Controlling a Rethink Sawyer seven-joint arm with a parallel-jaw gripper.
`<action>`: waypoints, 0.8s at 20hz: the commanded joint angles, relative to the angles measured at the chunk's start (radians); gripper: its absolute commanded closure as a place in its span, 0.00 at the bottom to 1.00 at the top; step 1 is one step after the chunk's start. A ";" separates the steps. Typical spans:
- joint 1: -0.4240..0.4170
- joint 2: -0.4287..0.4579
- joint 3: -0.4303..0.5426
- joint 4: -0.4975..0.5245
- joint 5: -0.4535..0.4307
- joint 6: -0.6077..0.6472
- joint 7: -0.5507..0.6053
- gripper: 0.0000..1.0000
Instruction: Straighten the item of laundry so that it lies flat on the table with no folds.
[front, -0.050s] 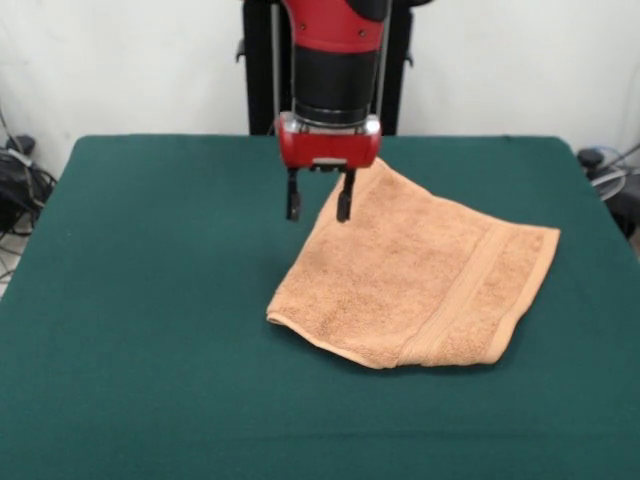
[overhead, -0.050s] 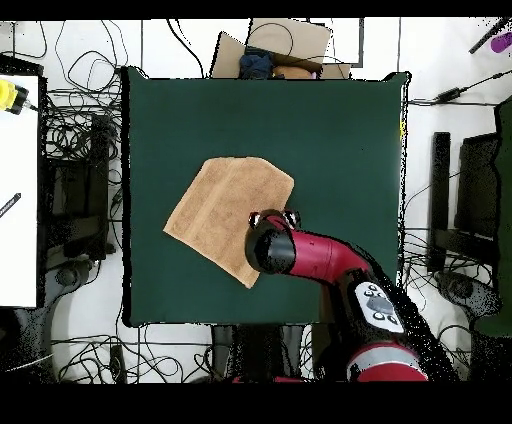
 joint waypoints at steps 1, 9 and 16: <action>-0.039 0.141 0.038 -0.118 0.034 0.098 0.129 0.00; -0.090 0.333 0.050 -0.162 0.011 -0.048 0.163 0.00; -0.105 0.389 0.032 -0.187 -0.031 -0.116 0.152 0.00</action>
